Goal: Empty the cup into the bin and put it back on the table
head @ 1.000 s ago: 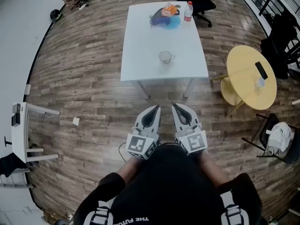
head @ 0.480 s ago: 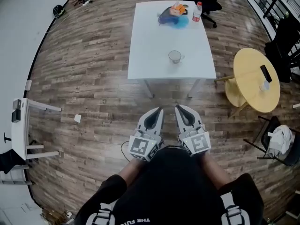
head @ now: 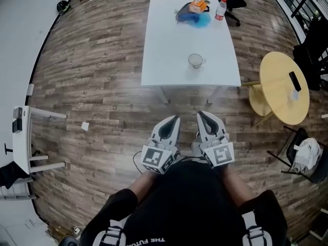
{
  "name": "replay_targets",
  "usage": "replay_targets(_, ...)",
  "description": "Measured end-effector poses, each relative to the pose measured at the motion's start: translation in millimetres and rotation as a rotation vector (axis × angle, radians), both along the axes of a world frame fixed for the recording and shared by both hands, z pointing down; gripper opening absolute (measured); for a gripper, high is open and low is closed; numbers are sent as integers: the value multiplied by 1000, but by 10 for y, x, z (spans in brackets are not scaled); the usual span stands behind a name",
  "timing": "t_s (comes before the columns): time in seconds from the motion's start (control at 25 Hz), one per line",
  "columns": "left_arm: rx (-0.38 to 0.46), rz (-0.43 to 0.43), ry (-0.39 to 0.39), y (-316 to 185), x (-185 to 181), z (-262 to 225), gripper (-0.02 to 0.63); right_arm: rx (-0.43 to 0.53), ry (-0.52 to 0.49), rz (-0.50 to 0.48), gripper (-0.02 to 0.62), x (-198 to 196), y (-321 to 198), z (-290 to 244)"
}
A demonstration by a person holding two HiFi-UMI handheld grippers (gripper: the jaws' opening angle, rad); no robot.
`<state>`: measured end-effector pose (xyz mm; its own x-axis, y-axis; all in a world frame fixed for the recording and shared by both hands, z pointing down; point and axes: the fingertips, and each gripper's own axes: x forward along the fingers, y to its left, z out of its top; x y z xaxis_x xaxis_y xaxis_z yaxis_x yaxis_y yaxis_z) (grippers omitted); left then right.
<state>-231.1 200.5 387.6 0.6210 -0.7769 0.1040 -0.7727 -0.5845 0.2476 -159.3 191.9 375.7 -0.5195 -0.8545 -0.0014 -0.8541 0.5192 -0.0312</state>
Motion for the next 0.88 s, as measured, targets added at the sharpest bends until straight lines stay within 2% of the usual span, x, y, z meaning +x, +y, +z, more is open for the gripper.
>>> replay_targets(0.16,-8,-22,-20,-278,200,49,21,-2,-18,-5,17,279,-264,65)
replay_targets(0.4,-16,-22,-61,-762,710,74,21,-8,-42,-36,17,745,-652,104)
replay_targets(0.56,-20,-37,-95,-1023,990,109,21,-54,-39,-52,17,999,-978,30)
replay_targets(0.72,-32,-58,-120,-1194,1079,123,21,-56,-97,-68,17,1143,-1130,187)
replay_targets(0.88,-37,-70,-131,-1366,1066,155,21,-65,-87,-53,17,1204,-1333,176)
